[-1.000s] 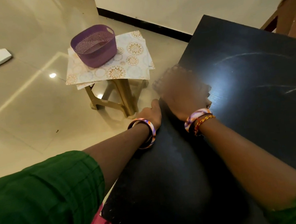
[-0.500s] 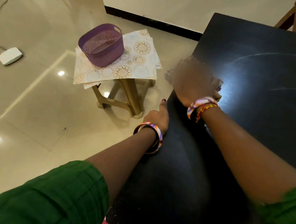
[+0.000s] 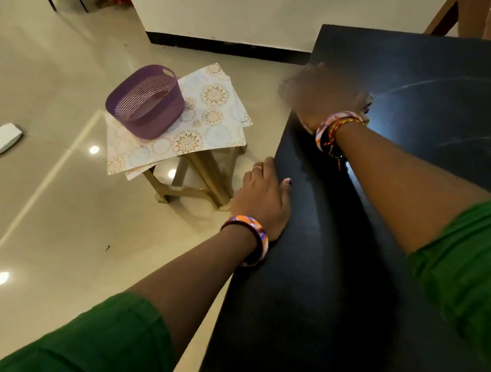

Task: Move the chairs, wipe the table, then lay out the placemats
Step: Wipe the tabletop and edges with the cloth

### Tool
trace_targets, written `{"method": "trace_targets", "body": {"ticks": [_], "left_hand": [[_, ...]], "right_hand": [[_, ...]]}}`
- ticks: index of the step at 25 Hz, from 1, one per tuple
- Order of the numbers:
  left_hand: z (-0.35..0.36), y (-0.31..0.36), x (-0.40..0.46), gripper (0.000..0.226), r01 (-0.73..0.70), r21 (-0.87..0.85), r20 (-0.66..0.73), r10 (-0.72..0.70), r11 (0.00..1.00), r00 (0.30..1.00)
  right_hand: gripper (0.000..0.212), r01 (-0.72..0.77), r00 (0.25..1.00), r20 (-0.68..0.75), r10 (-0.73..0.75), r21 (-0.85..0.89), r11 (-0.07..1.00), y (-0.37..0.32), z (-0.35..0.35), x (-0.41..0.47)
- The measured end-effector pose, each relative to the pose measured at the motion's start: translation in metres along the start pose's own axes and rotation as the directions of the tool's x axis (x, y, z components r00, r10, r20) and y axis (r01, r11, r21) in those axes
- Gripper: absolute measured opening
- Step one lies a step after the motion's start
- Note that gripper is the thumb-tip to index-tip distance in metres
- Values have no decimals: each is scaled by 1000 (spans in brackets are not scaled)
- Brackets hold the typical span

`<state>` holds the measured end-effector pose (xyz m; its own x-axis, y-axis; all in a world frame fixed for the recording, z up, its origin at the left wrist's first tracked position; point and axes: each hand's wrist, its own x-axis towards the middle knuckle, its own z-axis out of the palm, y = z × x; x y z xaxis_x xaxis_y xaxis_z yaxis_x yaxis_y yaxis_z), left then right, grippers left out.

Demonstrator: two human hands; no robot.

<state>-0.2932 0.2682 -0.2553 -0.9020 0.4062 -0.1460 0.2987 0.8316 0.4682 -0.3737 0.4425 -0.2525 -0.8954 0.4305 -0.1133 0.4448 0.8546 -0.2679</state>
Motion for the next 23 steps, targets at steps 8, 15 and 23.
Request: {"method": "trace_targets", "body": {"ticks": [8,15,23], "left_hand": [[7,35,136,41,-19,-46,90,23,999,996],[8,55,207,58,280,-425,244,-189,861,951],[12,61,201,50,-293,131,-51,302,947,952]], "right_hand": [[60,-598,790,-126,600,60,799,103,-38,9],[55,-57,993,-111,46,-96,994,15,-6,48],[59,-221,968,-124,218,-11,975,37,-28,156]]}}
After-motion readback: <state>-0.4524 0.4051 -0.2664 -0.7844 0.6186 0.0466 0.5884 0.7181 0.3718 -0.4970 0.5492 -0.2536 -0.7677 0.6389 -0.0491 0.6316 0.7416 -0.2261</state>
